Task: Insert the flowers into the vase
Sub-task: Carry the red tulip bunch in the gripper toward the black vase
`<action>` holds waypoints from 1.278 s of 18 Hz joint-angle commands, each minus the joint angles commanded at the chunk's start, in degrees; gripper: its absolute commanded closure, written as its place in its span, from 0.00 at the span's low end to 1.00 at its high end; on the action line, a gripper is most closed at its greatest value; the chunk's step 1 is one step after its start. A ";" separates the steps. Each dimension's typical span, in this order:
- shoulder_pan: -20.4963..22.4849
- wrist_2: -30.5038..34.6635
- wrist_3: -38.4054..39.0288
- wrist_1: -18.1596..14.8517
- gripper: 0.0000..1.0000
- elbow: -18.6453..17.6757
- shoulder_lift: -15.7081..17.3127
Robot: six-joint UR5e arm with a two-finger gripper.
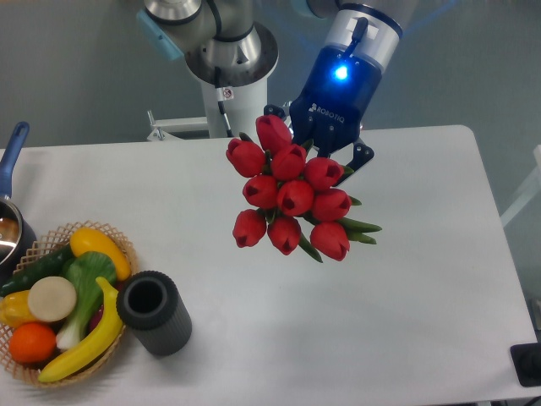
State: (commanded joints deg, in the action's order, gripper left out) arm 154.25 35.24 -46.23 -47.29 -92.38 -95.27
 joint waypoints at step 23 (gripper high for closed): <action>-6.85 -3.85 2.64 6.31 0.68 1.23 -5.26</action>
State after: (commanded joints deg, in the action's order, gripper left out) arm 147.40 31.40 -43.59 -40.98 -91.14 -100.54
